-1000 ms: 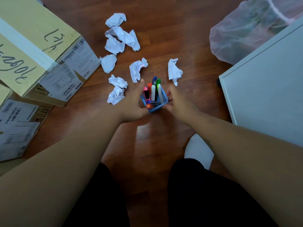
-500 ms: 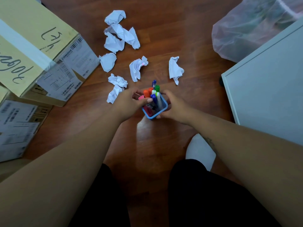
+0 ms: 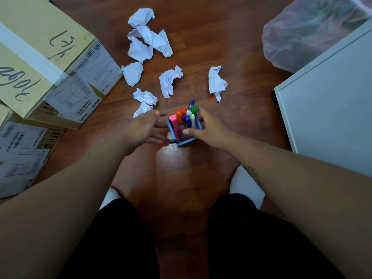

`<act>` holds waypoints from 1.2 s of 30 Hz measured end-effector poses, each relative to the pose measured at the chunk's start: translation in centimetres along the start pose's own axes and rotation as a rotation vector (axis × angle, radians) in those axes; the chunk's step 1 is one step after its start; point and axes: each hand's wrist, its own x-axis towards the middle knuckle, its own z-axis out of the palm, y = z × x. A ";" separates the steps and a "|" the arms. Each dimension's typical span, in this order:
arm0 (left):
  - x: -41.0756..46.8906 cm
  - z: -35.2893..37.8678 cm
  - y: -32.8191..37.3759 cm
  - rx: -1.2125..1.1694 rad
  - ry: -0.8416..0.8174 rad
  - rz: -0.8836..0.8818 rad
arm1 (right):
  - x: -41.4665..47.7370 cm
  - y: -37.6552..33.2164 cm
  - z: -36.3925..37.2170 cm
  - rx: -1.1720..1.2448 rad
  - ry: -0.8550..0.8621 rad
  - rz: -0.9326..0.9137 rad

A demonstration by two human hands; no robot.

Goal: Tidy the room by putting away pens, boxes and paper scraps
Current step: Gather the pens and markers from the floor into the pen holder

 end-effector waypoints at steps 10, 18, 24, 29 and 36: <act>0.2 0.4 1.2 0.350 0.098 0.213 | 0.8 0.0 0.4 -0.096 0.059 0.019; 0.5 2.2 0.2 0.248 0.136 0.302 | -0.5 0.7 0.3 -0.097 -0.034 0.063; 0.5 2.6 0.3 0.184 0.150 0.319 | -0.2 0.8 1.0 0.101 -0.140 0.076; -0.5 2.5 -0.3 0.113 -0.096 0.348 | 0.1 1.1 0.5 0.006 -0.077 0.026; -0.3 1.6 -1.4 0.227 -0.043 0.328 | 0.4 1.7 0.0 -0.048 -0.104 0.025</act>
